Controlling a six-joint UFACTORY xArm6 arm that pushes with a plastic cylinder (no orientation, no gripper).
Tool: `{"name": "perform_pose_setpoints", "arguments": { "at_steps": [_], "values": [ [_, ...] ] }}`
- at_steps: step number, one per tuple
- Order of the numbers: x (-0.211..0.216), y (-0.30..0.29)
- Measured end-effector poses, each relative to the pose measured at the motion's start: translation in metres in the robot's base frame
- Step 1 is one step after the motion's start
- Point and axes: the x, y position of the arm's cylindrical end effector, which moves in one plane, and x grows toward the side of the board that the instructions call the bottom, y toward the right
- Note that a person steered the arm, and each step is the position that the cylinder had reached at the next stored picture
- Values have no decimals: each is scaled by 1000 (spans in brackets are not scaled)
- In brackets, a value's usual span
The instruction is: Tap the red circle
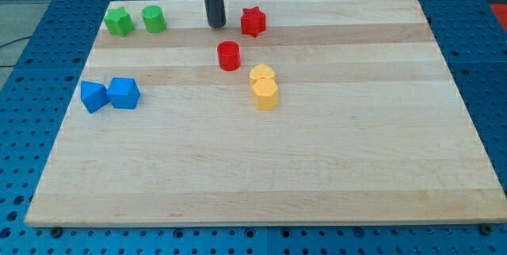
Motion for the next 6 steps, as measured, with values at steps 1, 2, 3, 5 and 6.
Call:
{"name": "perform_pose_setpoints", "arguments": {
  "at_steps": [1,2,3,5,6],
  "values": [
    [-7,42],
    [4,63],
    [18,63],
    [41,-21],
    [75,-79]
  ]
}}
